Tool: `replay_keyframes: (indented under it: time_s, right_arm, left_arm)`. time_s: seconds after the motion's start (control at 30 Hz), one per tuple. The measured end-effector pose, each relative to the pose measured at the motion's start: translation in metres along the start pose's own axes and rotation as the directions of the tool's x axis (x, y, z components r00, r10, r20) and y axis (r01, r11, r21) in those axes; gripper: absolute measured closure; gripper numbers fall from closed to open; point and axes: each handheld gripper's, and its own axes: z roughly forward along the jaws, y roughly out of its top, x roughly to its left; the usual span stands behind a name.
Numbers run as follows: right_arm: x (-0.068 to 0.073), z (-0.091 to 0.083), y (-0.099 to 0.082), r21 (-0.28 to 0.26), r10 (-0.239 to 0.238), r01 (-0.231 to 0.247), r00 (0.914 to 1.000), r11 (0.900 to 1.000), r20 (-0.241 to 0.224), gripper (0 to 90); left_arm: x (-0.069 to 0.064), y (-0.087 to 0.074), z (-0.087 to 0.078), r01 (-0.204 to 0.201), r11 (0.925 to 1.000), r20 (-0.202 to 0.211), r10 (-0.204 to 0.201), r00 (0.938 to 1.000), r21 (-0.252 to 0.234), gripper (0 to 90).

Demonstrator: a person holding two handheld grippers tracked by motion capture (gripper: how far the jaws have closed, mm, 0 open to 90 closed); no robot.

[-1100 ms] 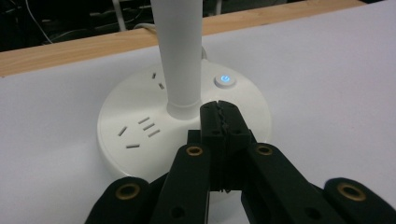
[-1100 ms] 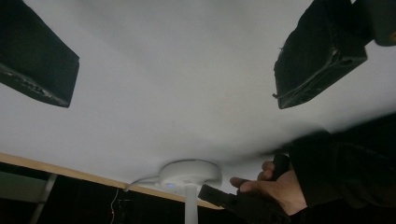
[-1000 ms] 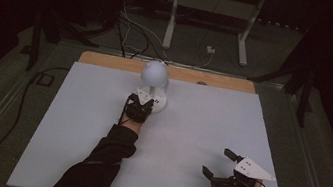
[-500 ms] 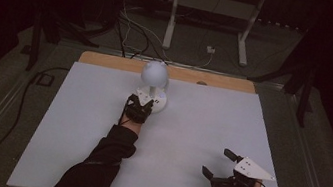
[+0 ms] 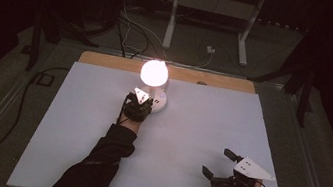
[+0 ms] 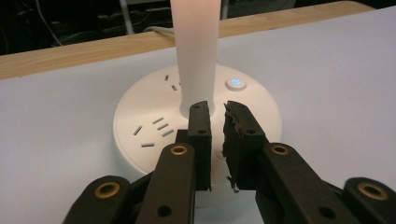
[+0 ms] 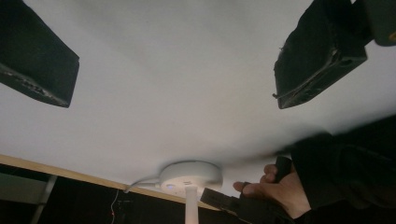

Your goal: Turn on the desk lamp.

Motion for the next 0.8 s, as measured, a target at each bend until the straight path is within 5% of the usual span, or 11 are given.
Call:
replay_keyframes:
  time_s: [0.4,0.63,0.67,0.8]
  right_arm:
    - [0.0,0.0,0.0,0.001,0.0,0.0,1.0,1.0,0.0,0.0]
    - [0.0,0.0,0.0,0.0,-0.001,0.001,1.0,1.0,0.002,0.0]
    - [0.0,0.0,0.0,0.001,0.0,0.0,1.0,1.0,0.002,0.0]
    - [0.0,0.001,0.0,0.004,-0.003,0.003,1.0,1.0,0.002,0.0]
  left_arm:
    - [-0.001,0.01,-0.016,0.068,0.9975,-0.006,-0.068,0.9977,-0.023,49.6]
    - [0.0,0.019,-0.028,0.071,0.9969,-0.041,-0.072,0.9965,-0.033,34.9]
    - [0.0,0.021,-0.029,0.071,0.9969,-0.045,-0.073,0.9963,-0.032,27.5]
    - [0.002,0.027,-0.032,0.071,0.9974,-0.003,-0.071,0.9975,0.005,16.8]
